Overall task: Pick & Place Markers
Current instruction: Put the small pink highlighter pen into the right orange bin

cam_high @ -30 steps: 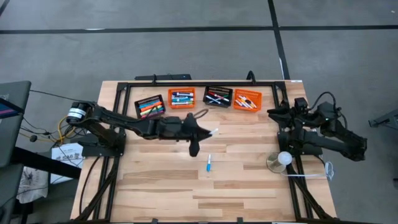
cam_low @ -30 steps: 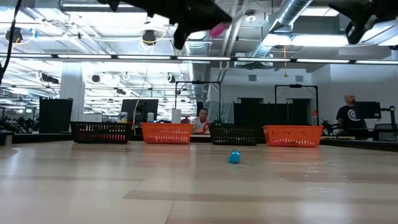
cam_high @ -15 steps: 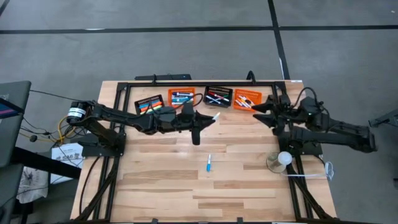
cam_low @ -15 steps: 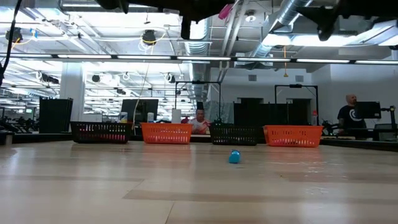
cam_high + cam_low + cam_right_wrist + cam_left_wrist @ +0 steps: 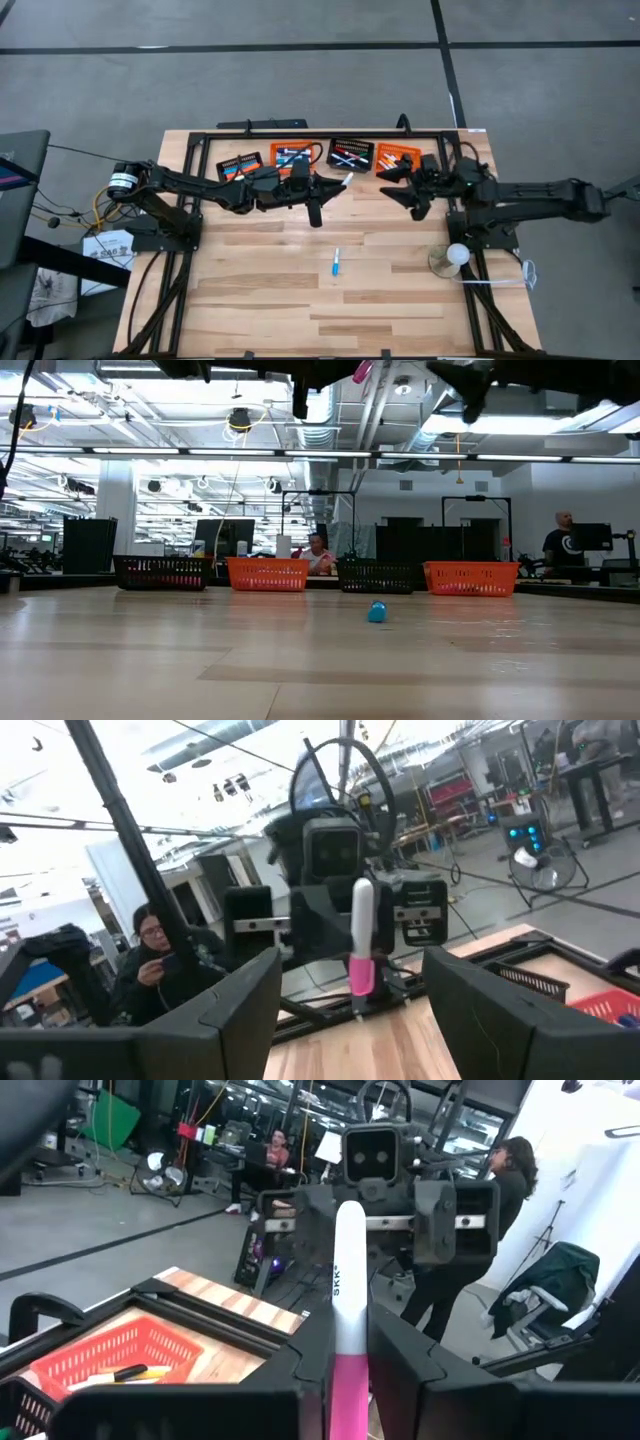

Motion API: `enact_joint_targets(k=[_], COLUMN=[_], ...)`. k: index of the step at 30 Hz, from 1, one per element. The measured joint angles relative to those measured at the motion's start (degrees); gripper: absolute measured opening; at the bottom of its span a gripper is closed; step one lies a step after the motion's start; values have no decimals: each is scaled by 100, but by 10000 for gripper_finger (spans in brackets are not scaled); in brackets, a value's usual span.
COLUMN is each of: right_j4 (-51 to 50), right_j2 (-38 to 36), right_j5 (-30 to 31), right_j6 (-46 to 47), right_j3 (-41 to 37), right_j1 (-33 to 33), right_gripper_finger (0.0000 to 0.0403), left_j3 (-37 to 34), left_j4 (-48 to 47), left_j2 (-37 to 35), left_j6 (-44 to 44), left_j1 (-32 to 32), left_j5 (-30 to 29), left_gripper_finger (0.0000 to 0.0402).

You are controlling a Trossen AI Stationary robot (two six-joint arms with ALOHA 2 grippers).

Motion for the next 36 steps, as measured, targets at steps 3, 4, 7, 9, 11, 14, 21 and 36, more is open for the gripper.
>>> enact_joint_targets(k=[3,4,7,9,11,14,21,36], right_j4=[493,684,1044,1252,1512,1576,1474,1182], right_j2=[446,567,892,1064,1183,1381,2130,2556], right_j5=[15,11,5,4,7,8,50,159], right_j6=[0,0,2,2,4,2,-206,-254], right_j3=[0,0,0,0,1,160,789,1292], right_j1=[-3,-3,-1,-1,33,118,256,217], right_gripper_finger=[233,233,233,233,233,233,233,228], left_j3=[0,0,0,0,0,0,2,4], left_j4=[0,0,0,0,0,0,0,0], left_j2=[0,0,0,-2,-2,-2,-4,-7], left_j6=[0,0,0,0,0,0,0,0], left_j1=[0,0,0,0,0,0,0,0], left_j5=[0,-3,-2,-2,-2,-2,-4,-4], left_gripper_finger=[44,43,42,44,44,42,46,46])
